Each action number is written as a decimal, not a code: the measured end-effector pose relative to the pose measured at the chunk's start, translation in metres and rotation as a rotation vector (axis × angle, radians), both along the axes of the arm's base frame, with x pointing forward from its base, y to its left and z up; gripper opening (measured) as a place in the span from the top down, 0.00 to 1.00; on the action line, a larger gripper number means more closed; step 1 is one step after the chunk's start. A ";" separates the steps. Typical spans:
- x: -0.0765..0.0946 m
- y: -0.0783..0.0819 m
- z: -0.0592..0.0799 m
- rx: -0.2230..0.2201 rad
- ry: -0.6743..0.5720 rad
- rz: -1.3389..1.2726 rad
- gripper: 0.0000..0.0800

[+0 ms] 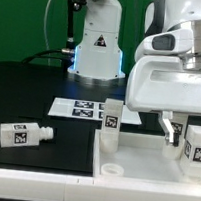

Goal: Assemble square table

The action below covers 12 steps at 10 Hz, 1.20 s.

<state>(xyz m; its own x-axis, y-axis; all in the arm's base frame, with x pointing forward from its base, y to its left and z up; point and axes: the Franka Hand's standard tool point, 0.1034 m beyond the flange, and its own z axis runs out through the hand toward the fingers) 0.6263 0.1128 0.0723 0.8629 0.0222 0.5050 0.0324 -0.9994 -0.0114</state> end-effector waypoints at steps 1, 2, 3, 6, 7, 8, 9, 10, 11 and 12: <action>-0.001 0.000 -0.002 0.000 0.014 0.000 0.22; 0.000 0.000 -0.001 0.002 0.047 -0.002 0.19; 0.004 -0.004 0.004 0.007 0.067 -0.010 0.19; 0.014 -0.002 0.009 0.023 0.294 -0.017 0.19; 0.012 -0.004 0.008 0.025 0.362 -0.021 0.19; 0.010 -0.006 0.010 0.031 0.456 -0.028 0.19; 0.013 -0.002 0.011 0.036 0.506 -0.032 0.19; 0.021 -0.002 0.010 0.036 0.443 -0.033 0.19; 0.019 -0.002 0.008 0.038 0.442 -0.044 0.19; 0.019 -0.003 0.008 0.038 0.442 -0.045 0.34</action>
Offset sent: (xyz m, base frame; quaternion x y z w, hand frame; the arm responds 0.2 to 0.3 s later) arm 0.0210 -0.0068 0.0174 0.0208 -0.0523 0.0314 0.9979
